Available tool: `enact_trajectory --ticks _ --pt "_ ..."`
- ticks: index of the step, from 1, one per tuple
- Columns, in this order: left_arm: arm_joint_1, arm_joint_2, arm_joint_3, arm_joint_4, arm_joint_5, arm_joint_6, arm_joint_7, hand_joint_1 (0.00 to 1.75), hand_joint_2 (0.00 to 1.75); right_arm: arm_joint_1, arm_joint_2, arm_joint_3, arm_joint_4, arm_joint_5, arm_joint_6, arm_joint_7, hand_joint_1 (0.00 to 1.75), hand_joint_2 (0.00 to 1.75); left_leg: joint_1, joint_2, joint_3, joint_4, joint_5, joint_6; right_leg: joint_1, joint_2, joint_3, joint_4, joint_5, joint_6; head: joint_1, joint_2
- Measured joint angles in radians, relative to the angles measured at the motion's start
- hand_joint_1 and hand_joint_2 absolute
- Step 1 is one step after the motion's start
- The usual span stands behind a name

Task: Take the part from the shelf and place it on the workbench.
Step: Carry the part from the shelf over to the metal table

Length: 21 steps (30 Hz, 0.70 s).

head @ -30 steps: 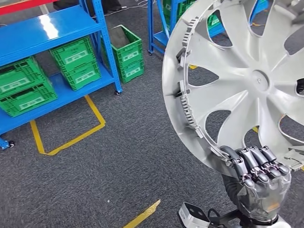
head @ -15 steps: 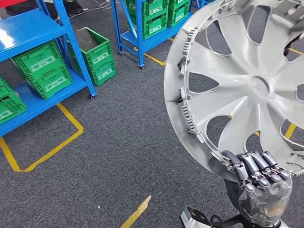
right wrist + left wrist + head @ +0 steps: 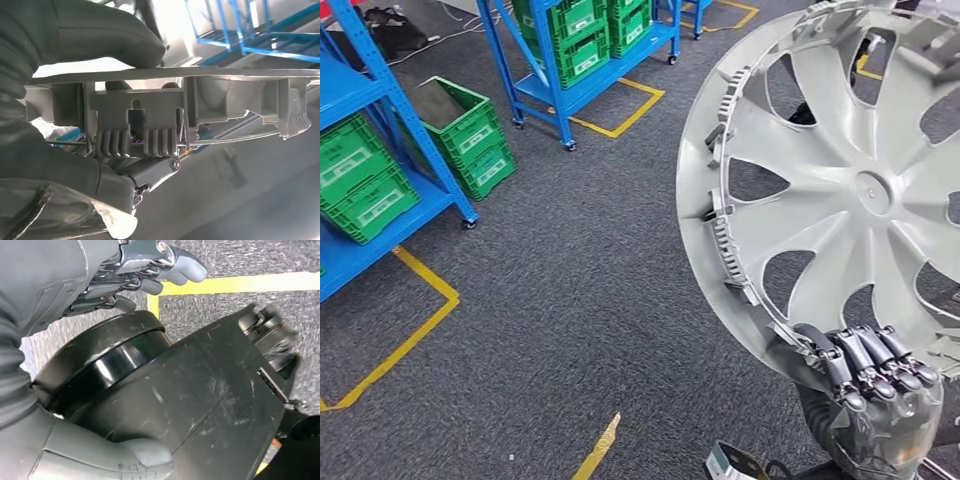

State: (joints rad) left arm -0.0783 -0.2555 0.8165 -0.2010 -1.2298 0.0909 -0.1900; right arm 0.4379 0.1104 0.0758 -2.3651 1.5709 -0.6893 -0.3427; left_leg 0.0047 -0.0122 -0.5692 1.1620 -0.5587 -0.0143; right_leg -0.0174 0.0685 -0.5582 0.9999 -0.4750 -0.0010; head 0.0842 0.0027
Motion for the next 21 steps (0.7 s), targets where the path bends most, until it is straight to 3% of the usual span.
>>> enact_trajectory --ticks 2,3,4,6,8,10,12,13,14,16,18,19,21 --pt "0.005 0.0 -0.003 0.0 -0.005 0.0 -0.001 0.0 1.75 0.002 0.002 -0.001 0.0 0.0 0.0 -0.001 1.75 1.75 0.005 -0.049 0.046 -0.115 0.048 0.006 0.0 0.027 -0.007 0.007 0.002 0.007 0.0 0.0" --pt "0.006 0.0 -0.005 0.001 -0.007 0.001 -0.001 0.0 1.75 0.002 0.004 -0.001 0.0 0.0 0.0 -0.001 1.75 1.75 0.006 -0.067 0.056 -0.144 0.05 0.008 -0.001 0.039 -0.016 0.01 0.005 0.013 -0.001 0.0" --pt "0.007 0.0 -0.006 0.001 -0.008 0.001 -0.002 0.0 1.75 0.004 0.005 -0.002 0.0 0.0 0.0 -0.001 1.75 1.75 0.006 -0.075 0.057 -0.153 0.044 0.011 -0.003 0.05 -0.025 0.011 0.009 0.02 -0.001 0.0" --pt "0.005 -0.002 -0.01 0.001 -0.011 0.002 -0.004 0.0 1.75 0.009 0.007 -0.003 0.0 0.0 0.0 -0.001 1.75 1.75 0.007 -0.053 0.057 -0.164 0.044 0.021 -0.005 0.059 -0.041 0.012 0.014 0.034 -0.002 0.0" --pt "0.005 -0.005 -0.016 0.001 -0.013 0.002 -0.005 0.0 1.75 0.013 0.008 -0.004 0.0 0.0 0.0 -0.002 1.75 1.75 0.009 -0.026 0.059 -0.174 0.052 0.033 -0.001 0.015 -0.068 0.053 -0.012 0.042 0.003 0.0" --pt "0.007 -0.007 -0.02 0.001 -0.014 0.002 -0.005 0.0 1.75 0.012 0.008 -0.004 0.0 0.0 0.0 -0.003 1.75 1.75 0.006 0.005 0.058 -0.177 0.054 0.04 0.001 -0.044 -0.123 0.169 -0.072 0.046 0.008 0.0" --pt "0.009 -0.006 -0.022 0.001 -0.014 0.001 -0.006 0.0 1.75 0.012 0.008 -0.004 0.0 0.0 0.0 -0.003 1.75 1.75 0.001 0.036 0.058 -0.176 0.052 0.042 0.0 -0.063 -0.169 0.276 -0.112 0.049 0.008 0.0" --pt "0.008 -0.006 -0.022 0.001 -0.014 0.001 -0.006 0.0 1.75 0.014 0.008 -0.004 0.0 0.0 0.0 -0.002 1.75 1.75 0.0 0.051 0.058 -0.176 0.051 0.043 -0.001 -0.067 -0.168 0.282 -0.106 0.05 0.008 0.0" --pt "0.008 -0.006 -0.022 0.001 -0.014 0.0 -0.006 0.0 1.75 0.015 0.008 -0.005 0.0 0.0 0.0 -0.002 1.75 1.75 -0.001 0.064 0.06 -0.176 0.05 0.042 -0.001 -0.071 -0.146 0.249 -0.084 0.049 0.008 0.0" --pt "0.008 -0.006 -0.022 0.001 -0.014 -0.004 -0.006 0.0 1.75 0.015 0.008 -0.005 0.0 0.0 0.0 0.0 1.75 1.75 -0.004 0.085 0.065 -0.176 0.046 0.038 0.003 -0.101 -0.062 0.107 -0.03 0.043 0.008 0.0" --pt "0.007 -0.006 -0.022 0.001 -0.013 -0.011 -0.006 0.0 1.75 0.014 0.008 -0.006 0.0 0.0 0.0 0.0 1.75 1.75 -0.009 0.101 0.069 -0.175 0.043 0.029 0.009 -0.126 -0.008 0.015 -0.011 0.031 0.007 0.0" --pt "0.007 -0.006 -0.022 0.001 -0.012 -0.014 -0.006 0.0 1.75 0.014 0.008 -0.006 0.0 0.0 0.0 0.0 1.75 1.75 -0.011 0.108 0.07 -0.176 0.042 0.024 0.013 -0.127 -0.003 0.007 -0.014 0.025 0.006 0.0" --pt "0.005 -0.007 -0.022 0.001 -0.01 -0.016 -0.006 0.0 1.75 0.015 0.008 -0.008 0.0 0.0 0.0 0.0 1.75 1.75 -0.01 0.118 0.073 -0.176 0.04 0.013 0.012 -0.107 -0.006 0.004 -0.009 0.013 0.006 0.0"
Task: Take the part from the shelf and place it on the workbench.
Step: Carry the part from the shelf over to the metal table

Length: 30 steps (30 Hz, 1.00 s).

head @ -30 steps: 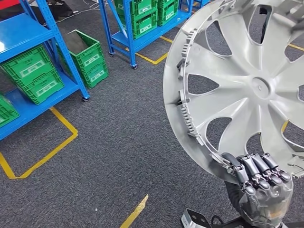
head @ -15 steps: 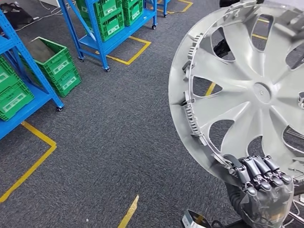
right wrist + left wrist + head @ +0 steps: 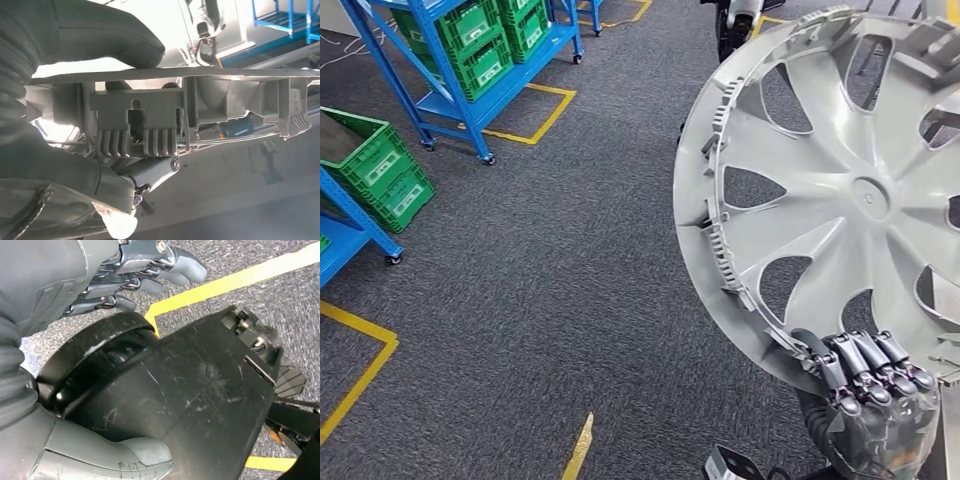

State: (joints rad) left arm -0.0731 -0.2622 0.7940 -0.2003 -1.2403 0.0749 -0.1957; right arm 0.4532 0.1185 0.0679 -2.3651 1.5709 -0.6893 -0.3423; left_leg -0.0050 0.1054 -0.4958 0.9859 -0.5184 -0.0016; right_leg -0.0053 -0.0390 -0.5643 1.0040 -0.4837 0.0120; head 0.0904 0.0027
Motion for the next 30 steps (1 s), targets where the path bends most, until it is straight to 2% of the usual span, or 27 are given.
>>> enact_trajectory --ticks 2,4,5,6,7,8,9,11,12,13,15,16,17,19,21,22,23,24,26,27,28,30 --pt "-0.001 0.0 0.0 0.0 0.0 0.0 0.0 0.0 1.75 -0.001 0.001 -0.001 0.0 0.0 0.0 -0.001 1.75 1.75 0.003 -0.03 -0.011 0.034 -0.029 -0.011 -0.005 0.018 -0.001 -0.006 0.006 -0.012 -0.002 0.0" --pt "0.0 0.0 0.0 0.0 0.003 -0.001 0.0 0.0 1.75 -0.002 0.002 -0.002 0.0 0.0 0.0 -0.003 1.75 1.75 0.006 -0.08 -0.059 0.147 -0.094 -0.017 -0.006 0.038 -0.004 -0.009 0.01 -0.019 -0.005 0.0" --pt "-0.001 0.0 0.0 0.0 0.005 -0.001 -0.001 0.0 1.75 -0.003 0.002 -0.003 0.0 0.0 0.0 -0.003 1.75 1.75 0.007 -0.093 -0.089 0.217 -0.125 -0.018 -0.005 0.048 -0.005 -0.009 0.011 -0.02 -0.006 0.0" --pt "-0.003 0.0 0.0 0.0 0.006 -0.001 -0.001 0.0 1.75 -0.003 0.003 -0.003 0.0 0.0 0.0 -0.004 1.75 1.75 0.007 -0.098 -0.111 0.267 -0.141 -0.018 -0.004 0.06 -0.006 -0.008 0.011 -0.021 -0.005 0.0" --pt "-0.005 0.0 0.001 0.0 0.007 -0.001 -0.001 0.0 1.75 -0.003 0.003 -0.004 0.0 0.0 0.0 -0.004 1.75 1.75 0.007 -0.101 -0.117 0.283 -0.135 -0.017 -0.003 0.073 -0.006 -0.007 0.011 -0.022 -0.005 0.0" --pt "-0.006 0.0 0.0 0.0 0.007 -0.001 -0.001 0.0 1.75 -0.003 0.004 -0.004 0.0 0.0 0.0 -0.004 1.75 1.75 0.007 -0.104 -0.106 0.258 -0.108 -0.015 -0.003 0.088 -0.006 -0.006 0.012 -0.022 -0.005 0.0" --pt "-0.005 0.0 0.0 0.0 0.007 -0.001 -0.001 0.0 1.75 -0.003 0.004 -0.004 0.0 0.0 0.0 -0.004 1.75 1.75 0.007 -0.114 -0.08 0.2 -0.067 -0.01 -0.003 0.104 -0.005 -0.004 0.012 -0.022 -0.006 0.0" --pt "0.0 0.001 0.0 0.0 0.006 -0.001 0.001 0.0 1.75 -0.004 0.005 -0.005 0.0 0.0 0.0 -0.005 1.75 1.75 0.008 -0.161 -0.029 0.078 -0.003 0.003 -0.003 0.132 -0.007 0.001 0.013 -0.019 -0.004 0.0" --pt "0.003 0.002 0.0 0.0 0.006 -0.001 0.001 0.0 1.75 -0.004 0.005 -0.005 0.0 0.0 0.0 -0.005 1.75 1.75 0.008 -0.18 -0.015 0.04 0.009 0.008 -0.005 0.143 -0.012 0.003 0.015 -0.015 -0.006 0.0" --pt "0.003 0.003 0.001 0.0 0.007 -0.001 0.002 0.0 1.75 -0.004 0.006 -0.005 0.0 0.0 0.0 -0.006 1.75 1.75 0.007 -0.189 -0.01 0.024 0.007 0.013 -0.007 0.153 -0.019 0.004 0.018 -0.009 -0.007 0.0" --pt "0.001 0.002 0.0 0.0 0.007 -0.002 0.002 0.0 1.75 -0.002 0.006 -0.006 0.0 0.0 0.0 -0.006 1.75 1.75 0.008 -0.171 -0.007 0.004 0.004 0.018 -0.01 0.17 -0.033 0.003 0.026 0.004 -0.01 0.0" --pt "0.0 0.001 0.0 0.0 0.007 -0.003 0.002 0.0 1.75 0.0 0.006 -0.007 0.0 0.0 0.0 -0.006 1.75 1.75 0.01 -0.159 -0.005 -0.005 0.006 0.021 -0.009 0.158 -0.042 0.008 0.024 0.009 -0.009 0.0" --pt "0.0 0.0 0.0 0.0 0.007 -0.004 0.002 0.0 1.75 0.0 0.006 -0.007 0.0 0.0 0.0 -0.007 1.75 1.75 0.013 -0.145 -0.003 -0.013 0.009 0.024 -0.007 0.136 -0.055 0.028 0.012 0.014 -0.006 0.0" --pt "0.003 -0.001 0.001 0.0 0.007 -0.007 0.002 0.0 1.75 -0.003 0.006 -0.008 0.0 0.0 0.0 -0.009 1.75 1.75 0.014 -0.115 0.001 -0.019 0.012 0.029 -0.005 0.075 -0.106 0.129 -0.041 0.021 -0.001 0.0" --pt "0.006 0.0 0.001 0.0 0.007 -0.01 0.002 0.0 1.75 -0.006 0.006 -0.009 0.0 0.0 0.0 -0.01 1.75 1.75 0.012 -0.085 0.001 -0.018 0.011 0.03 -0.01 0.05 -0.164 0.252 -0.087 0.029 0.001 0.0" --pt "0.006 0.001 0.001 0.0 0.007 -0.011 0.002 0.0 1.75 -0.005 0.006 -0.009 0.0 0.0 0.0 -0.01 1.75 1.75 0.012 -0.071 0.002 -0.018 0.009 0.03 -0.012 0.045 -0.176 0.278 -0.087 0.032 0.002 0.0" --pt "0.006 0.001 0.001 0.0 0.007 -0.012 0.002 0.0 1.75 -0.004 0.006 -0.01 0.0 0.0 0.0 -0.01 1.75 1.75 0.012 -0.058 0.004 -0.018 0.007 0.028 -0.015 0.04 -0.167 0.264 -0.071 0.035 0.002 0.0" --pt "0.005 0.001 0.001 0.0 0.007 -0.013 0.002 0.0 1.75 -0.004 0.006 -0.012 0.0 0.0 0.0 -0.009 1.75 1.75 0.012 -0.045 0.008 -0.017 0.004 0.025 -0.017 0.031 -0.138 0.212 -0.04 0.037 0.002 0.0" --pt "0.005 0.001 0.001 0.0 0.007 -0.013 0.002 0.0 1.75 -0.005 0.006 -0.013 0.0 0.0 0.0 -0.009 1.75 1.75 0.008 -0.024 0.015 -0.014 -0.006 0.015 -0.015 -0.011 -0.06 0.075 0.005 0.036 0.002 0.0" --pt "0.005 0.001 0.001 0.0 0.007 -0.013 0.002 0.0 1.75 -0.006 0.006 -0.014 0.0 0.0 0.0 -0.009 1.75 1.75 0.005 -0.015 0.017 -0.011 -0.01 0.009 -0.013 -0.026 -0.033 0.03 0.013 0.031 0.001 0.0" --pt "0.004 0.002 0.001 0.0 0.007 -0.013 0.002 0.0 1.75 -0.005 0.006 -0.014 0.0 0.0 0.0 -0.009 1.75 1.75 0.001 -0.007 0.019 -0.009 -0.014 0.004 -0.01 -0.034 -0.022 0.012 0.01 0.025 -0.001 0.0" --pt "0.003 0.002 0.001 0.0 0.007 -0.013 0.003 0.0 1.75 -0.003 0.006 -0.015 0.0 0.0 0.0 -0.01 1.75 1.75 0.001 0.009 0.024 -0.008 -0.018 -0.003 -0.007 -0.014 -0.024 0.012 0.009 0.01 -0.003 0.0"
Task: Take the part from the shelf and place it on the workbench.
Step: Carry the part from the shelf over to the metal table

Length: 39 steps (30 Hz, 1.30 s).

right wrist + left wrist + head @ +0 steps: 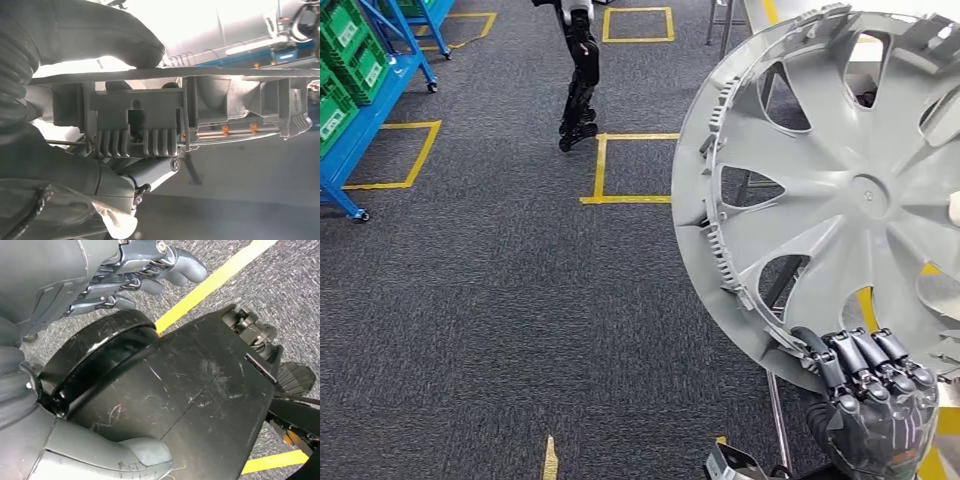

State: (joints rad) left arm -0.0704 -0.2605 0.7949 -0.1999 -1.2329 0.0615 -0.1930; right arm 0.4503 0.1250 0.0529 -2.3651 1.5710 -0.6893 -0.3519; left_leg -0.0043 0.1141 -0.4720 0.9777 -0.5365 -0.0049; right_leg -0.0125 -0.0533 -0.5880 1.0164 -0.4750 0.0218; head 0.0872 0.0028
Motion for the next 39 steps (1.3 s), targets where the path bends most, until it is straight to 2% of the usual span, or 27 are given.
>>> enact_trajectory --ticks 1,3,4,5,6,7,8,9,11,12,14,16,18,20,22,23,24,26,28,29,31,32,34,35,37,38,39 --pt "-0.001 0.0 0.0 0.0 0.0 0.0 0.0 0.0 1.75 0.002 0.0 -0.001 0.0 0.0 0.0 0.0 1.75 1.75 0.002 -0.008 0.001 0.005 -0.007 -0.005 0.0 0.01 -0.002 0.0 0.001 -0.006 -0.001 0.0" --pt "-0.001 -0.001 0.0 0.0 0.0 0.0 0.001 0.0 1.75 0.002 0.0 -0.001 0.0 0.0 0.0 0.0 1.75 1.75 0.007 -0.055 -0.021 0.061 -0.049 -0.013 -0.003 0.03 -0.003 -0.003 0.004 -0.019 -0.003 0.0" --pt "-0.001 -0.001 0.0 0.0 0.001 0.0 0.001 0.0 1.75 0.002 0.0 -0.002 0.0 0.0 0.0 0.0 1.75 1.75 0.008 -0.084 -0.048 0.123 -0.083 -0.014 -0.003 0.041 -0.003 -0.003 0.005 -0.023 -0.004 0.0" --pt "-0.002 -0.001 0.0 0.0 0.001 0.0 0.002 0.0 1.75 0.001 0.0 -0.003 0.0 0.0 0.0 0.001 1.75 1.75 0.008 -0.099 -0.082 0.196 -0.117 -0.013 -0.002 0.052 -0.004 -0.003 0.005 -0.026 -0.004 0.0" --pt "-0.004 -0.001 0.001 0.0 0.002 0.0 0.003 0.0 1.75 0.001 0.0 -0.003 0.0 0.0 0.0 0.001 1.75 1.75 0.008 -0.106 -0.113 0.262 -0.14 -0.011 0.0 0.065 -0.005 -0.003 0.005 -0.028 -0.004 0.0" --pt "-0.006 0.0 0.001 0.0 0.002 0.0 0.004 0.0 1.75 0.001 0.0 -0.004 0.0 0.0 0.0 0.002 1.75 1.75 0.007 -0.109 -0.132 0.3 -0.145 -0.009 0.001 0.078 -0.005 -0.002 0.006 -0.029 -0.004 0.0" --pt "-0.008 -0.001 0.001 0.0 0.002 0.001 0.006 0.0 1.75 0.002 0.0 -0.004 0.0 0.0 0.0 0.002 1.75 1.75 0.007 -0.111 -0.134 0.3 -0.128 -0.006 0.003 0.093 -0.004 -0.002 0.006 -0.029 -0.004 0.0" --pt "-0.009 -0.001 0.001 0.0 0.002 0.001 0.009 0.0 1.75 0.002 0.0 -0.005 0.0 0.0 0.0 0.002 1.75 1.75 0.007 -0.116 -0.118 0.26 -0.094 -0.001 0.004 0.108 -0.002 -0.002 0.007 -0.029 -0.004 0.0" --pt "-0.006 0.0 0.001 0.0 0.0 0.001 0.013 0.0 1.75 0.002 0.0 -0.005 0.0 0.0 0.0 0.002 1.75 1.75 0.007 -0.153 -0.067 0.129 -0.016 0.011 0.005 0.136 -0.001 -0.001 0.009 -0.026 -0.004 0.0" --pt "-0.004 0.0 0.001 0.0 0.0 0.001 0.014 0.0 1.75 0.001 0.0 -0.005 0.0 0.0 0.0 0.002 1.75 1.75 0.008 -0.174 -0.046 0.074 0.006 0.015 0.005 0.15 -0.004 0.001 0.011 -0.023 -0.004 0.0" --pt "-0.001 0.001 0.001 0.0 0.0 0.001 0.015 0.0 1.75 0.001 0.0 -0.006 0.0 0.0 0.0 0.002 1.75 1.75 0.007 -0.195 -0.031 0.03 0.008 0.018 0.003 0.171 -0.015 0.004 0.016 -0.013 -0.004 0.0" --pt "-0.002 0.0 0.001 0.0 -0.001 0.001 0.015 0.0 1.75 0.004 0.0 -0.007 0.0 0.0 0.0 0.002 1.75 1.75 0.008 -0.174 -0.028 0.016 0.01 0.021 -0.001 0.184 -0.027 0.004 0.021 -0.002 -0.004 0.0" --pt "-0.003 -0.002 0.0 0.0 -0.001 0.002 0.015 0.0 1.75 0.005 0.0 -0.008 0.0 0.0 0.0 0.001 1.75 1.75 0.01 -0.148 -0.024 0.002 0.019 0.029 0.002 0.147 -0.052 0.043 -0.005 0.007 -0.001 0.0" --pt "0.0 -0.002 0.001 0.0 -0.001 0.002 0.015 0.0 1.75 0.002 0.0 -0.008 0.0 0.0 0.0 0.0 1.75 1.75 0.009 -0.119 -0.022 -0.003 0.022 0.034 0.003 0.086 -0.107 0.159 -0.066 0.014 0.003 0.0" --pt "0.001 -0.001 0.001 0.0 -0.001 0.002 0.015 0.0 1.75 0.002 0.0 -0.008 0.0 0.0 0.0 0.0 1.75 1.75 0.007 -0.088 -0.022 -0.003 0.02 0.035 -0.002 0.061 -0.154 0.265 -0.105 0.022 0.003 0.0" --pt "0.001 -0.001 0.001 0.0 -0.001 0.003 0.017 0.0 1.75 0.003 0.0 -0.008 0.0 0.0 0.0 0.0 1.75 1.75 0.006 -0.075 -0.021 -0.002 0.018 0.034 -0.004 0.056 -0.154 0.272 -0.099 0.025 0.003 0.0" --pt "0.0 -0.001 0.001 0.0 -0.002 0.005 0.02 0.0 1.75 0.003 0.0 -0.008 0.0 0.0 0.0 0.001 1.75 1.75 0.007 -0.062 -0.019 -0.002 0.016 0.032 -0.006 0.051 -0.133 0.237 -0.075 0.027 0.003 0.0" --pt "-0.001 -0.001 0.001 0.0 -0.004 0.011 0.03 0.0 1.75 0.003 0.0 -0.008 0.0 0.0 0.0 0.001 1.75 1.75 0.006 -0.041 -0.011 -0.001 0.008 0.025 -0.006 0.015 -0.053 0.1 -0.022 0.029 0.004 0.0" --pt "-0.002 0.0 0.001 0.0 -0.006 0.017 0.044 0.0 1.75 0.002 0.0 -0.009 0.0 0.0 0.0 0.001 1.75 1.75 0.0 -0.024 -0.006 0.003 -0.001 0.014 -0.002 -0.014 0.0 0.011 -0.004 0.019 0.002 0.0" --pt "-0.003 0.001 0.001 0.0 -0.006 0.019 0.052 0.0 1.75 0.002 0.0 -0.009 0.0 0.0 0.0 0.0 1.75 1.75 -0.003 -0.016 -0.005 0.004 -0.003 0.01 0.002 -0.015 0.005 0.004 -0.01 0.012 0.001 0.0" --pt "-0.007 0.002 0.001 0.0 -0.006 0.023 0.069 0.0 1.75 0.003 0.0 -0.01 0.0 0.0 0.0 -0.001 1.75 1.75 -0.002 -0.003 0.001 0.005 -0.01 0.003 0.002 0.007 0.004 0.004 -0.01 -0.001 0.0 0.0" --pt "-0.009 0.002 0.001 0.0 -0.006 0.025 0.077 0.0 1.75 0.004 0.0 -0.01 0.0 0.0 0.0 -0.001 1.75 1.75 0.0 -0.01 0.002 0.011 -0.019 -0.002 0.001 0.017 0.003 0.004 -0.01 -0.007 -0.001 0.0" --pt "-0.011 0.002 0.001 0.0 -0.006 0.031 0.091 0.0 1.75 0.003 0.0 -0.011 -0.001 0.0 0.0 -0.001 1.75 1.75 0.004 -0.054 -0.025 0.081 -0.067 -0.008 -0.001 0.036 0.004 0.002 -0.008 -0.018 -0.003 0.0" --pt "-0.012 0.002 0.001 0.0 -0.006 0.033 0.097 0.0 1.75 0.002 0.0 -0.011 -0.001 0.0 0.0 0.0 1.75 1.75 0.005 -0.081 -0.056 0.15 -0.102 -0.009 0.0 0.046 0.004 0.002 -0.008 -0.021 -0.004 0.0" --pt "-0.017 0.002 0.002 0.0 -0.004 0.034 0.105 0.0 1.75 0.001 0.0 -0.012 0.0 0.0 0.0 0.004 1.75 1.75 0.005 -0.106 -0.121 0.286 -0.149 -0.005 0.003 0.07 0.005 0.002 -0.008 -0.025 -0.004 0.0" --pt "-0.019 0.002 0.003 0.0 -0.003 0.034 0.108 0.0 1.75 0.001 0.0 -0.012 0.0 0.0 0.0 0.005 1.75 1.75 0.004 -0.11 -0.136 0.312 -0.144 -0.002 0.004 0.084 0.006 0.003 -0.008 -0.025 -0.004 0.0" --pt "-0.02 0.002 0.003 0.0 -0.003 0.034 0.11 0.0 1.75 0.001 0.0 -0.012 0.0 0.0 0.0 0.005 1.75 1.75 0.004 -0.113 -0.132 0.296 -0.118 0.002 0.005 0.098 0.008 0.003 -0.008 -0.026 -0.004 0.0"
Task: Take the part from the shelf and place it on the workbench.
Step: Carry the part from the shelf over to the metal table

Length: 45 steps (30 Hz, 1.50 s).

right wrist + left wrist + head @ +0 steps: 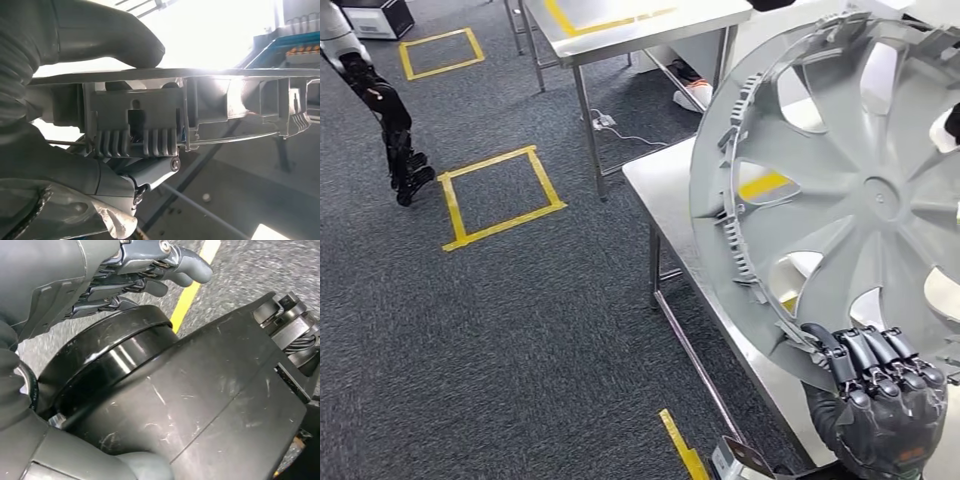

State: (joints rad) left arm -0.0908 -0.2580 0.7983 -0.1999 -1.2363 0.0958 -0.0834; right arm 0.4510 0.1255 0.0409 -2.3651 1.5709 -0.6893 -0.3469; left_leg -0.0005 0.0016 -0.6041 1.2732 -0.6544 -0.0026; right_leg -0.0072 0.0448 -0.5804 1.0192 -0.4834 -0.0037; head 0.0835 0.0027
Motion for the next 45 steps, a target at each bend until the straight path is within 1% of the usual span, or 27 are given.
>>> enact_trajectory --ticks 1,3,5,7,8,10,12,14,15,16,18,19,21,23,25,27,28,29,30,32,34,36,38,40,42,44,45 --pt "0.0 0.0 0.0 0.0 -0.001 0.0 0.002 0.0 1.75 0.0 0.0 0.0 0.0 0.0 0.0 0.0 1.75 1.75 0.0 -0.007 0.019 -0.053 0.042 0.005 0.001 0.015 0.003 0.0 0.0 0.0 0.0 0.0" --pt "0.004 0.001 0.0 0.0 -0.004 0.001 0.006 0.0 1.75 -0.001 0.0 0.0 0.0 0.0 0.0 0.0 1.75 1.75 0.001 -0.054 0.065 -0.18 0.117 0.015 0.0 0.042 0.002 0.001 0.001 0.002 0.0 0.0" --pt "0.007 0.002 0.0 0.0 -0.005 0.001 0.007 0.0 1.75 -0.005 0.0 0.0 0.0 0.0 0.0 0.0 1.75 1.75 0.001 -0.091 0.086 -0.249 0.134 0.019 -0.004 0.064 -0.009 0.003 0.007 0.012 -0.002 0.0" --pt "0.007 0.002 0.0 0.0 -0.006 0.0 0.006 0.0 1.75 -0.006 0.0 0.0 0.0 0.0 0.0 0.0 1.75 1.75 0.0 -0.079 0.089 -0.267 0.129 0.021 -0.007 0.085 -0.024 0.0 0.015 0.026 -0.005 0.0" --pt "0.006 0.001 0.0 0.0 -0.007 -0.001 0.004 0.0 1.75 -0.004 0.0 0.0 0.0 0.0 0.0 0.0 1.75 1.75 0.001 -0.066 0.091 -0.274 0.131 0.024 -0.007 0.082 -0.032 0.004 0.014 0.031 -0.005 0.0" --pt "0.008 0.0 0.0 0.0 -0.009 -0.003 -0.001 0.0 1.75 -0.007 0.0 0.0 0.0 0.0 0.0 -0.002 1.75 1.75 0.003 -0.037 0.095 -0.287 0.14 0.032 -0.004 0.038 -0.064 0.059 -0.02 0.038 -0.003 0.0" --pt "0.011 0.0 0.001 0.0 -0.01 -0.004 -0.007 0.0 1.75 -0.013 0.0 0.0 0.001 0.0 0.0 -0.004 1.75 1.75 0.002 -0.006 0.096 -0.291 0.141 0.036 -0.004 -0.02 -0.125 0.188 -0.082 0.044 -0.001 0.0" --pt "0.012 0.002 0.001 0.0 -0.011 -0.006 -0.009 0.0 1.75 -0.014 0.0 0.0 0.002 0.0 0.0 -0.004 1.75 1.75 -0.001 0.023 0.097 -0.29 0.14 0.038 -0.006 -0.04 -0.168 0.281 -0.108 0.051 -0.001 0.0" --pt "0.011 0.002 0.001 0.0 -0.011 -0.007 -0.01 0.0 1.75 -0.013 0.0 0.0 0.003 0.0 0.0 -0.004 1.75 1.75 -0.001 0.037 0.098 -0.29 0.139 0.037 -0.007 -0.044 -0.163 0.275 -0.095 0.053 -0.001 0.0" --pt "0.011 0.002 0.001 0.0 -0.012 -0.008 -0.011 0.0 1.75 -0.013 0.0 0.0 0.004 0.0 0.0 -0.003 1.75 1.75 -0.001 0.049 0.1 -0.29 0.137 0.036 -0.008 -0.05 -0.137 0.229 -0.067 0.054 -0.001 0.0" --pt "0.011 0.002 0.001 0.0 -0.013 -0.009 -0.013 0.0 1.75 -0.014 0.0 0.0 0.004 0.0 0.0 -0.003 1.75 1.75 -0.004 0.07 0.105 -0.29 0.131 0.029 -0.005 -0.083 -0.052 0.083 -0.012 0.052 0.0 0.0" --pt "0.011 0.002 0.0 0.0 -0.015 -0.01 -0.014 0.0 1.75 -0.015 0.0 0.0 0.005 0.0 0.0 -0.004 1.75 1.75 -0.006 0.078 0.107 -0.289 0.127 0.025 -0.002 -0.096 -0.019 0.028 0.002 0.047 -0.001 0.0" --pt "0.012 0.003 0.0 0.0 -0.018 -0.011 -0.018 0.0 1.75 -0.016 0.0 0.0 0.005 0.0 0.0 -0.005 1.75 1.75 -0.011 0.092 0.111 -0.287 0.122 0.016 0.004 -0.102 0.002 -0.007 0.0 0.034 -0.002 0.0" --pt "0.01 0.003 -0.001 0.0 -0.02 -0.012 -0.023 0.0 1.75 -0.014 0.0 0.0 0.005 0.0 0.0 -0.007 1.75 1.75 -0.01 0.1 0.117 -0.285 0.116 0.007 0.002 -0.082 0.001 -0.01 0.002 0.022 -0.002 0.0" --pt "0.01 0.003 -0.002 0.0 -0.021 -0.014 -0.026 0.0 1.75 -0.015 0.0 0.0 0.005 0.0 0.0 -0.009 1.75 1.75 -0.006 0.063 0.102 -0.24 0.081 -0.003 -0.002 -0.063 0.002 -0.014 0.005 0.009 -0.005 0.0" --pt "0.009 0.002 -0.002 0.0 -0.021 -0.016 -0.031 0.0 1.75 -0.016 0.0 0.0 0.005 0.0 0.0 -0.011 1.75 1.75 -0.003 0.015 0.046 -0.114 0.014 -0.008 -0.003 -0.044 0.003 -0.015 0.006 0.0 -0.008 0.0" --pt "0.008 0.003 -0.002 0.0 -0.02 -0.016 -0.033 0.0 1.75 -0.016 0.0 0.0 0.006 0.0 0.0 -0.012 1.75 1.75 -0.002 0.006 0.014 -0.045 -0.013 -0.008 -0.002 -0.033 0.002 -0.015 0.006 -0.001 -0.008 0.0" --pt "0.005 0.003 -0.002 0.0 -0.019 -0.017 -0.036 0.0 1.75 -0.016 0.0 -0.001 0.006 0.0 0.0 -0.012 1.75 1.75 -0.002 0.002 -0.007 0.002 -0.024 -0.007 -0.002 -0.021 0.003 -0.014 0.006 -0.002 -0.008 0.0" --pt "0.003 0.003 -0.002 0.0 -0.019 -0.017 -0.037 0.0 1.75 -0.016 0.0 -0.001 0.006 0.0 0.0 -0.012 1.75 1.75 -0.002 0.001 -0.013 0.013 -0.014 -0.005 -0.001 -0.008 0.004 -0.013 0.006 -0.002 -0.008 0.0" --pt "0.004 0.003 -0.002 0.0 -0.02 -0.017 -0.038 0.0 1.75 -0.015 0.0 -0.001 0.006 0.0 0.0 -0.013 1.75 1.75 -0.002 -0.009 0.027 -0.082 0.059 0.001 -0.001 0.021 0.006 -0.012 0.007 -0.001 -0.008 0.0" --pt "0.009 0.003 -0.002 0.0 -0.021 -0.017 -0.038 0.0 1.75 -0.016 0.0 -0.001 0.006 0.0 0.0 -0.013 1.75 1.75 0.001 -0.056 0.079 -0.211 0.12 0.008 -0.002 0.048 0.003 -0.009 0.008 0.003 -0.008 0.0" --pt "0.013 0.004 -0.002 0.0 -0.021 -0.017 -0.038 0.0 1.75 -0.016 0.0 -0.001 0.006 0.0 0.0 -0.013 1.75 1.75 0.002 -0.089 0.096 -0.264 0.127 0.013 -0.005 0.069 -0.01 -0.006 0.014 0.013 -0.008 0.0" --pt "0.013 0.002 -0.003 0.0 -0.021 -0.017 -0.038 0.0 1.75 -0.015 0.0 -0.001 0.006 0.0 0.0 -0.012 1.75 1.75 0.002 -0.072 0.097 -0.277 0.129 0.02 -0.01 0.088 -0.022 -0.008 0.021 0.026 -0.008 0.0" --pt "0.013 0.0 -0.003 0.0 -0.022 -0.016 -0.038 0.0 1.75 -0.013 0.0 -0.001 0.006 0.0 0.0 -0.013 1.75 1.75 0.005 -0.045 0.101 -0.292 0.139 0.032 -0.007 0.056 -0.042 0.019 0.003 0.035 -0.005 0.0" --pt "0.015 0.0 -0.003 0.0 -0.022 -0.016 -0.038 0.0 1.75 -0.015 0.0 -0.001 0.006 0.0 0.0 -0.015 1.75 1.75 0.004 -0.014 0.103 -0.299 0.143 0.039 -0.003 -0.008 -0.094 0.126 -0.053 0.04 0.0 0.0" --pt "0.016 0.001 -0.003 0.0 -0.022 -0.016 -0.038 0.0 1.75 -0.016 0.0 -0.001 0.006 0.0 0.0 -0.016 1.75 1.75 0.001 0.017 0.103 -0.299 0.142 0.04 -0.005 -0.037 -0.149 0.247 -0.099 0.046 0.002 0.0" --pt "0.016 0.002 -0.003 0.0 -0.021 -0.016 -0.038 0.0 1.75 -0.015 0.0 -0.001 0.007 0.0 0.0 -0.015 1.75 1.75 0.001 0.031 0.104 -0.299 0.14 0.04 -0.006 -0.042 -0.156 0.267 -0.099 0.048 0.002 0.0"
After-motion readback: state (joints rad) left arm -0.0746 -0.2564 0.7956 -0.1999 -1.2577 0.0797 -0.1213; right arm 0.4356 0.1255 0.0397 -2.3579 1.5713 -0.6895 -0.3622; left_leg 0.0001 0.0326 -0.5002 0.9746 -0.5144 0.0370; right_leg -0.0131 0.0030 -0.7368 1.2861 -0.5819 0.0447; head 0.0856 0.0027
